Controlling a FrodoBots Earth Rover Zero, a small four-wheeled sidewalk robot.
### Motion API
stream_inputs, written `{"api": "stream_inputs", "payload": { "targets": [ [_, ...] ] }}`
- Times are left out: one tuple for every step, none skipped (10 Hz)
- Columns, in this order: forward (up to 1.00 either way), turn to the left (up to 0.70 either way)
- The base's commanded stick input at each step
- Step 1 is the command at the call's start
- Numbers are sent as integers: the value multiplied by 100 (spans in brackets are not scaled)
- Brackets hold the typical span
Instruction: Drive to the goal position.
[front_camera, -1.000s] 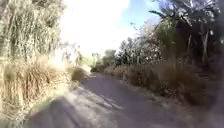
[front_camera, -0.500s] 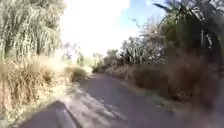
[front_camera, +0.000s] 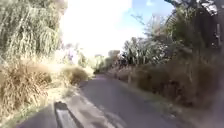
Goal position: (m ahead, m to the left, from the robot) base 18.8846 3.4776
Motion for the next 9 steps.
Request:
{"api": "stream_inputs", "payload": {
  "targets": [
    [70, 0],
    [70, 0],
    [70, 0],
    [70, 0],
    [70, 0],
    [70, 0],
    [70, 0],
    [70, 0],
    [70, 0]
  ]
}}
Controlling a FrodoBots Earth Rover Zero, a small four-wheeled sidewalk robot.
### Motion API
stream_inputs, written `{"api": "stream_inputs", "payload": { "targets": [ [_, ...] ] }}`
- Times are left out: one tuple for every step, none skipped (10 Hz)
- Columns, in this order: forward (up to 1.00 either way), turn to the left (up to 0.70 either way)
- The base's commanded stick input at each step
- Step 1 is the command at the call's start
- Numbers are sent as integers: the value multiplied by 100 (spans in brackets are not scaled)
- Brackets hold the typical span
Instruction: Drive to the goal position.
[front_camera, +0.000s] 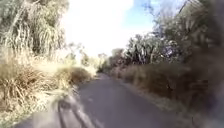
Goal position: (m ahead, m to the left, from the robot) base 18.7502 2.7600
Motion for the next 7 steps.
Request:
{"api": "stream_inputs", "payload": {
  "targets": [
    [70, 0],
    [70, 0],
    [70, 0],
    [70, 0],
    [70, 0],
    [70, 0],
    [70, 0]
  ]
}}
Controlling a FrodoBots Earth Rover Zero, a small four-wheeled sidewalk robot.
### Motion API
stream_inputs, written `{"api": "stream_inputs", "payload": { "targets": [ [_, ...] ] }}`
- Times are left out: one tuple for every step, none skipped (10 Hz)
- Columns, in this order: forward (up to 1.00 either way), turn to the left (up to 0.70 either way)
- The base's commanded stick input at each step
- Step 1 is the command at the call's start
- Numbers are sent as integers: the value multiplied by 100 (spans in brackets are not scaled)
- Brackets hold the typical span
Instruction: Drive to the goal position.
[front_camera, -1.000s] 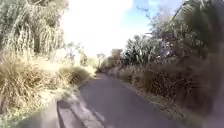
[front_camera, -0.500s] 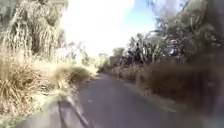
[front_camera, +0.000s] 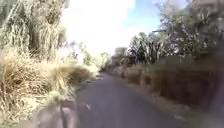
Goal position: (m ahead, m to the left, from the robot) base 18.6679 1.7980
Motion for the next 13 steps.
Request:
{"api": "stream_inputs", "payload": {
  "targets": [
    [70, 0],
    [70, 0],
    [70, 0],
    [70, 0],
    [70, 0],
    [70, 0],
    [70, 0],
    [70, 0],
    [70, 0],
    [70, 0],
    [70, 0],
    [70, 0],
    [70, 0]
  ]
}}
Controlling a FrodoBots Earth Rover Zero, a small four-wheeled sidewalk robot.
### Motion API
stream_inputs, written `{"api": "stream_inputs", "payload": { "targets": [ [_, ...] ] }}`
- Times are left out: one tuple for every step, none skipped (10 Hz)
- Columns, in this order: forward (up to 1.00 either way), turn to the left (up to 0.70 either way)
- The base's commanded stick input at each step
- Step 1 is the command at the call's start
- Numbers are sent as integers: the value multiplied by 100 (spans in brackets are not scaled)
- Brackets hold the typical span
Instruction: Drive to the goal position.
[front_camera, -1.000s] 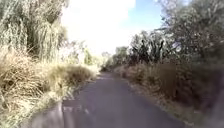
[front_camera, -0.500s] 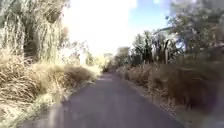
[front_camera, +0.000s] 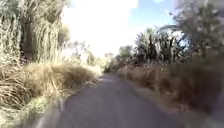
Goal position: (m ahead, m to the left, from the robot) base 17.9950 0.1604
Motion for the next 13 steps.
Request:
{"api": "stream_inputs", "payload": {
  "targets": [
    [70, 0],
    [70, 0],
    [70, 0],
    [70, 0],
    [70, 0],
    [70, 0],
    [70, 0],
    [70, 0],
    [70, 0],
    [70, 0],
    [70, 0],
    [70, 0],
    [70, 0]
  ]
}}
